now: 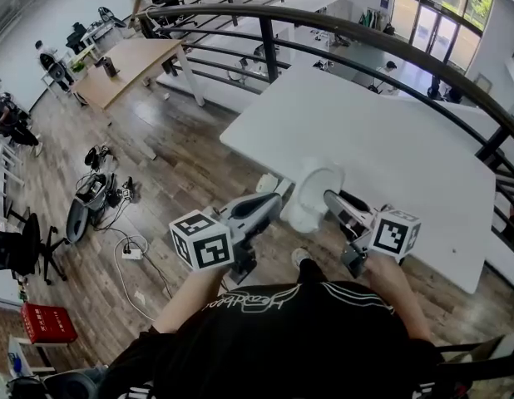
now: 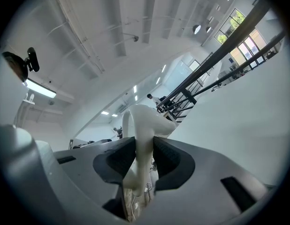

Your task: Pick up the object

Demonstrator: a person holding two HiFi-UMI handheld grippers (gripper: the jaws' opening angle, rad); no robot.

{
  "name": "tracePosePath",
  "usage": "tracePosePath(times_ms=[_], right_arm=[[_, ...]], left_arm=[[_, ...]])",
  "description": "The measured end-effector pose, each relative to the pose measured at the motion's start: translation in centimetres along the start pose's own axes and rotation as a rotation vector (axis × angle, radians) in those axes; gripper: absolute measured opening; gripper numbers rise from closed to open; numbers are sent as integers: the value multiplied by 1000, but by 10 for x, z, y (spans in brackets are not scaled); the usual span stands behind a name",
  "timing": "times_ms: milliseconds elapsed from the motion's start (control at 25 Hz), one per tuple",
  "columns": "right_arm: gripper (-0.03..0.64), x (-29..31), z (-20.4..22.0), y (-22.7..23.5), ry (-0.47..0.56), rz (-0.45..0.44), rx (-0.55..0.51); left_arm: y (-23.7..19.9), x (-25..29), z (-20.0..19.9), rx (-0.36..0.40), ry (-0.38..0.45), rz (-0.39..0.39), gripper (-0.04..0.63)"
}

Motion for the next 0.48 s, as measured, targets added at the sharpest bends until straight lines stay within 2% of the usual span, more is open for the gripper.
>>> tracePosePath(times_ms=[480], right_arm=[[114, 0, 0, 0, -13, 18, -9]], left_arm=[[1, 1, -1, -10, 3, 1, 8]])
Point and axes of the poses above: the fingertips, and each gripper's own axes: x forward along the fingers, y to its right, z out of its underside, the point moved 4 cm from there along -x, backward along the fingers, and after that the axes turned 6 degrees about -z, right-handed, at the moved point
